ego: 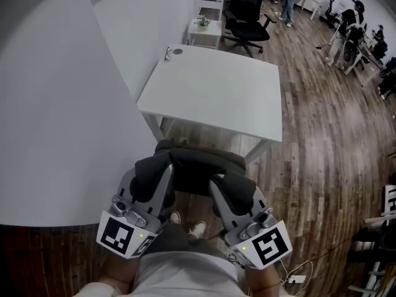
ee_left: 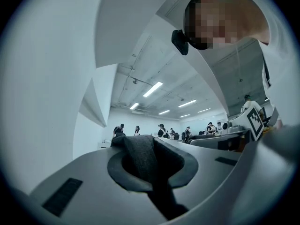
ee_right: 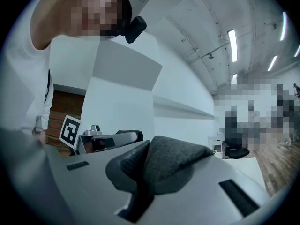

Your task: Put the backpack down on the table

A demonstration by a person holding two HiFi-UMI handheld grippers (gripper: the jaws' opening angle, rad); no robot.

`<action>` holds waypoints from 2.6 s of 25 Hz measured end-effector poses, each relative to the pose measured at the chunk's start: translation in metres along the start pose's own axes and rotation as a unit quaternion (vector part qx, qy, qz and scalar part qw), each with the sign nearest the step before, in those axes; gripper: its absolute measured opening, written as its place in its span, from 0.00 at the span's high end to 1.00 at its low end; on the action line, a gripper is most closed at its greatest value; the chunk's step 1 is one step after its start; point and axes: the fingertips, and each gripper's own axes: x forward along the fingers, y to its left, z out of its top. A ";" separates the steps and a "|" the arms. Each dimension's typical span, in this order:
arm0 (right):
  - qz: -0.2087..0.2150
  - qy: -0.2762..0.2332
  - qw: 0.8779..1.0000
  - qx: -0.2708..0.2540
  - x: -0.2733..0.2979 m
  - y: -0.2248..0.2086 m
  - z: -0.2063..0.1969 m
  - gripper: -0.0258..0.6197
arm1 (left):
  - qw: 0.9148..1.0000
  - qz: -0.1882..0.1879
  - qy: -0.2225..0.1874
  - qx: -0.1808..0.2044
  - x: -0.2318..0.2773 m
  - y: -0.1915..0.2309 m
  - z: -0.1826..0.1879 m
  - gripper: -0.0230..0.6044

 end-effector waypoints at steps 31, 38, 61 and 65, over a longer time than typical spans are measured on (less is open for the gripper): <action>-0.028 -0.012 1.000 0.001 0.109 -0.155 0.027 0.89 | 1.000 -0.026 -0.010 -0.004 0.166 0.084 -0.008 0.89; -0.047 -0.016 0.999 -0.017 0.130 -0.189 0.023 0.89 | 0.999 -0.030 -0.011 0.010 0.197 0.099 -0.021 0.89; -0.028 -0.044 0.997 -0.051 0.226 -0.316 0.092 0.89 | 0.997 0.008 -0.047 0.055 0.353 0.176 0.037 0.89; -0.036 -0.053 0.996 -0.064 0.237 -0.336 0.103 0.89 | 0.996 0.000 -0.058 0.065 0.371 0.182 0.046 0.89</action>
